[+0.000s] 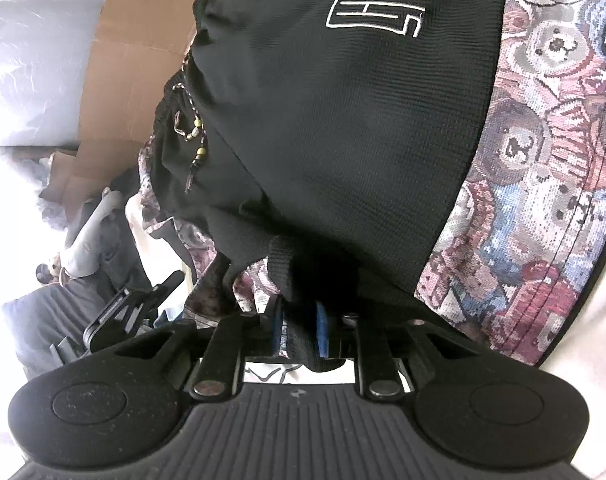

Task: Fold clothes

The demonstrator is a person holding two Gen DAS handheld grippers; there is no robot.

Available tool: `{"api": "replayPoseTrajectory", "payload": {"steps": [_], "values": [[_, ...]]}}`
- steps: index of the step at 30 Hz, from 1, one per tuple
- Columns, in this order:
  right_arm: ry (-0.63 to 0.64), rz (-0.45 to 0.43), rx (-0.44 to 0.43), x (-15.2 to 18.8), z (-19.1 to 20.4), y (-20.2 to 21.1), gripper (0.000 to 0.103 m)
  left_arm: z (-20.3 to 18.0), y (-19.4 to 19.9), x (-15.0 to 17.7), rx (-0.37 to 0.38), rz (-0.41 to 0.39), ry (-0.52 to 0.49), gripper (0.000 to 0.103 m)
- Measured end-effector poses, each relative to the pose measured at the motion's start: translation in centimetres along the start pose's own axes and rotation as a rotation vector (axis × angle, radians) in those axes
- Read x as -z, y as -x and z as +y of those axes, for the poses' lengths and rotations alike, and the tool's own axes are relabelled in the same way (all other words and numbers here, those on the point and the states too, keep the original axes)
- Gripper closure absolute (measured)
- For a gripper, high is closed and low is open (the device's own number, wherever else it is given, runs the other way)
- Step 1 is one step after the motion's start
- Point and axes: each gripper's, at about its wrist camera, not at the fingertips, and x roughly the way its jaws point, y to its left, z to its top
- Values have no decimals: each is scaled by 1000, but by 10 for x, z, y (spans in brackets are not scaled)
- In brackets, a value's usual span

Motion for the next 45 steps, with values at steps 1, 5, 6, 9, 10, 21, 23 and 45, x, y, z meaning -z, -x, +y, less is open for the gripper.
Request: {"api": "replayPoseTrajectory", "payload": {"steps": [1, 5, 6, 9, 10, 21, 23, 45], "values": [[2, 1, 2, 0, 0, 0, 86, 0, -3, 1, -2, 4, 1, 52], [10, -1, -2, -1, 2, 0, 86, -2, -7, 4, 19, 13, -1, 63], [11, -1, -5, -1, 2, -1, 86, -2, -5, 5, 30, 9, 2, 69], [8, -1, -5, 0, 1, -1, 86, 1, 3, 3, 73, 1, 35, 72], [5, -1, -4, 0, 1, 0, 86, 2, 6, 2, 79, -5, 37, 72], [-14, 4, -5, 2, -3, 2, 75, 2, 15, 4, 109, 11, 72, 71], [-17, 4, -4, 2, -3, 2, 75, 2, 18, 5, 114, 9, 77, 71], [-28, 13, -4, 6, -8, -2, 75, 9, -2, 5, 109, 31, 50, 59]]}}
